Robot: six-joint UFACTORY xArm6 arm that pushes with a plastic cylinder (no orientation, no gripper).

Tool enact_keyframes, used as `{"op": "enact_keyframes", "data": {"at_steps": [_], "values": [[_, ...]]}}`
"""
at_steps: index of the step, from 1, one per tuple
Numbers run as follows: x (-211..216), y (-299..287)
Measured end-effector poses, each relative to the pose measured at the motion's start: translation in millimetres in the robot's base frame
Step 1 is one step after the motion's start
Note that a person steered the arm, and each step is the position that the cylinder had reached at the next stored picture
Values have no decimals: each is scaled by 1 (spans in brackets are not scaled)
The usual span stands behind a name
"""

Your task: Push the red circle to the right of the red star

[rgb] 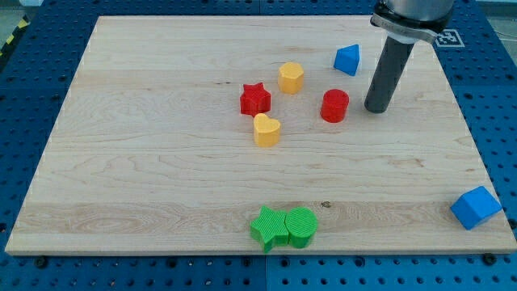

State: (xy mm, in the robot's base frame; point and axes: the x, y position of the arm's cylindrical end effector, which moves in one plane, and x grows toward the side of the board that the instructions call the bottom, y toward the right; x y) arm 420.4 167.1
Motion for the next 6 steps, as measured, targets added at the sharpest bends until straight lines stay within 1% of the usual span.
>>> {"op": "enact_keyframes", "data": {"at_steps": [3, 6], "values": [[6, -15], [5, -88]]}}
